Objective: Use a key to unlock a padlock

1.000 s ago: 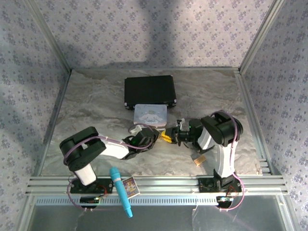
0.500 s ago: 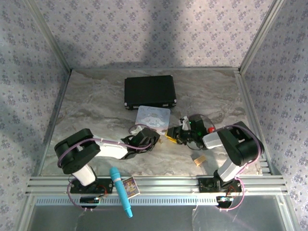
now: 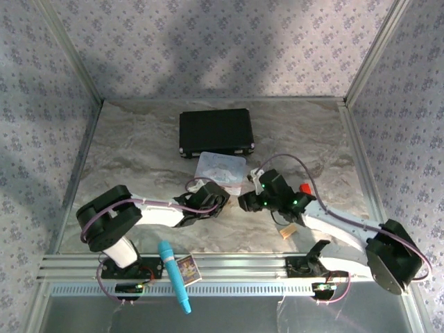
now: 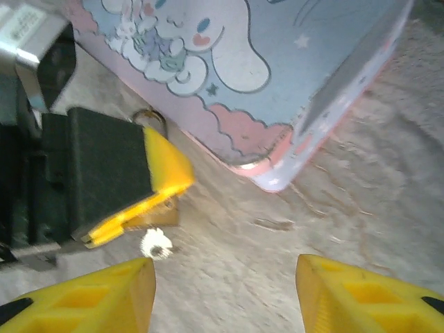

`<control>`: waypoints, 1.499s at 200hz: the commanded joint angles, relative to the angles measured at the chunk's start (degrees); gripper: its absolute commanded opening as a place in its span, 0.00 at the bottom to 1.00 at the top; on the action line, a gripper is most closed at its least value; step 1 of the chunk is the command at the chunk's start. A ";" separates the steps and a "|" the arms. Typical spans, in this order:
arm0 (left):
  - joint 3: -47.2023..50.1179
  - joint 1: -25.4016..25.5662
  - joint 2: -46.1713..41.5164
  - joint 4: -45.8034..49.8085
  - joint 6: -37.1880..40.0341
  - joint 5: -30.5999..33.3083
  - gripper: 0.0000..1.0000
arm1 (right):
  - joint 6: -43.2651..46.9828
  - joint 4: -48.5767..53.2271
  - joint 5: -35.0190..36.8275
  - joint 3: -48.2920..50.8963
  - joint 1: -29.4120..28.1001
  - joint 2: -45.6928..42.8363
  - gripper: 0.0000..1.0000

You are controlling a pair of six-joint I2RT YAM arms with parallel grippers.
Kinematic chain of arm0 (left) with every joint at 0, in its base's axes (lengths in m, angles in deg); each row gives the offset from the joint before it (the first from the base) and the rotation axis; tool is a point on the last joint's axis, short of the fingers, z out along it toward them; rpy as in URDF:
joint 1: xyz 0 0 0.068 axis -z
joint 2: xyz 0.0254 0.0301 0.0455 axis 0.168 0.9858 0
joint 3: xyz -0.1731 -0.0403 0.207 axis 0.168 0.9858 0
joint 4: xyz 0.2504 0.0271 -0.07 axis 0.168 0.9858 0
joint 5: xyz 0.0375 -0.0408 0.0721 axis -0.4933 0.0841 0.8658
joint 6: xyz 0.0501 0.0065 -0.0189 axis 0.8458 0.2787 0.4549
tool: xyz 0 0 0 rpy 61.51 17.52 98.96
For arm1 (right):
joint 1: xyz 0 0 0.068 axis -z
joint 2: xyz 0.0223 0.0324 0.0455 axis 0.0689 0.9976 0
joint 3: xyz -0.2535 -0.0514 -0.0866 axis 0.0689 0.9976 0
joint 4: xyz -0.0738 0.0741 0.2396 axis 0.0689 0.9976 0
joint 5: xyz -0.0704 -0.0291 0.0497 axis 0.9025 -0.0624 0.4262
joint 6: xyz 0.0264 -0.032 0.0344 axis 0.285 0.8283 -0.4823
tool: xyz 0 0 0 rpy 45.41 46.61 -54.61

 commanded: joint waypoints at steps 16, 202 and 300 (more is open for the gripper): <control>-1.08 -0.36 -0.64 4.38 -0.51 -4.03 0.00 | 11.62 -6.46 4.41 2.92 -6.65 0.93 0.51; 0.48 -0.03 -1.95 2.68 -1.13 -5.78 0.00 | 13.58 -21.27 2.20 1.51 -9.08 14.35 0.07; 2.66 0.25 -3.09 -0.58 -0.97 -6.00 0.00 | -10.94 -32.27 -24.26 7.91 7.99 14.41 0.11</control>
